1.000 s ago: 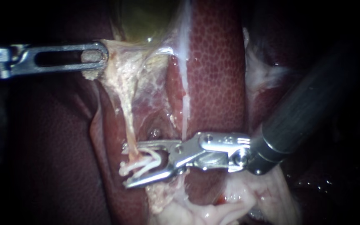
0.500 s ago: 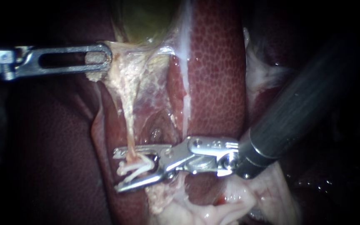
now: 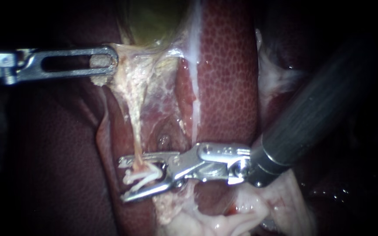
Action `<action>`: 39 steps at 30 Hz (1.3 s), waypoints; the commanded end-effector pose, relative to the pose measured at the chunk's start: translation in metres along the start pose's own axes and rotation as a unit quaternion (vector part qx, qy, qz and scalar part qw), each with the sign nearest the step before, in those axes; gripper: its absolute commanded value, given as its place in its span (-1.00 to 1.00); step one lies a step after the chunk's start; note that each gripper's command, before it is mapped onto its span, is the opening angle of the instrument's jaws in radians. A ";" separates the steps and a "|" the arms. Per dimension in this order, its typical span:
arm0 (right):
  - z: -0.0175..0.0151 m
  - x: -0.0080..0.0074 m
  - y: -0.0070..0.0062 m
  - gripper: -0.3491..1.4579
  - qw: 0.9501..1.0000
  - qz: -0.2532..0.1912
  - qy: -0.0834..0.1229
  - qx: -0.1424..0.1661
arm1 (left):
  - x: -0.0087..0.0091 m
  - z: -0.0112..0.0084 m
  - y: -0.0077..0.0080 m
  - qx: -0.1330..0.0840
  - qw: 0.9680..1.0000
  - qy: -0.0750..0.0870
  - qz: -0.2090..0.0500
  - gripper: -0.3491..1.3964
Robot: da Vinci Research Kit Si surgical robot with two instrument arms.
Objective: Clipping second clip left tube
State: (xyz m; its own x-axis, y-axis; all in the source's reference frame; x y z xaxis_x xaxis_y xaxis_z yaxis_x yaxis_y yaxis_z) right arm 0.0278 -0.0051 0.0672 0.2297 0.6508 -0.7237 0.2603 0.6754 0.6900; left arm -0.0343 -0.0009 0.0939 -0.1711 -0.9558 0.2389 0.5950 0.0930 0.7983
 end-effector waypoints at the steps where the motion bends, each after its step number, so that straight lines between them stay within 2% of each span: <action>1: -0.0001 -0.0001 0.0001 -0.07 1.000 0.003 0.000 0.000 | 0.0000 0.0000 0.0000 0.000 1.000 0.000 0.000 -1.00; 18: -0.0009 -0.0004 0.0002 -0.41 1.000 0.011 -0.001 0.003 | 0.0000 -0.0001 0.0000 0.000 1.000 0.000 0.000 -1.00; 21: -0.0011 -0.0005 0.0001 -0.71 1.000 0.016 -0.005 0.009 | 0.0000 -0.0001 0.0000 0.000 1.000 0.000 0.000 -1.00; 22: -0.0011 -0.0005 0.0000 -0.89 1.000 0.021 -0.011 0.012 | 0.0000 -0.0001 0.0000 0.000 1.000 0.000 0.000 -1.00; 23: -0.0012 -0.0005 0.0000 -0.98 1.000 0.020 -0.015 0.015 | 0.0000 -0.0001 0.0000 0.000 1.000 0.000 0.000 -1.00; 39: -0.0014 -0.0006 0.0001 -1.00 0.999 0.032 -0.020 0.016 | 0.0000 -0.0001 0.0000 0.000 1.000 0.000 0.000 -1.00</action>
State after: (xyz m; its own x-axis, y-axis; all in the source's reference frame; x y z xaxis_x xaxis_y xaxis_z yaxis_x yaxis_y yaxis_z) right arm 0.0264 -0.0050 0.0677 0.2827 0.6786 -0.6779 0.2746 0.6199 0.7350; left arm -0.0342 -0.0009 0.0939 -0.1710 -0.9558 0.2392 0.5946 0.0935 0.7985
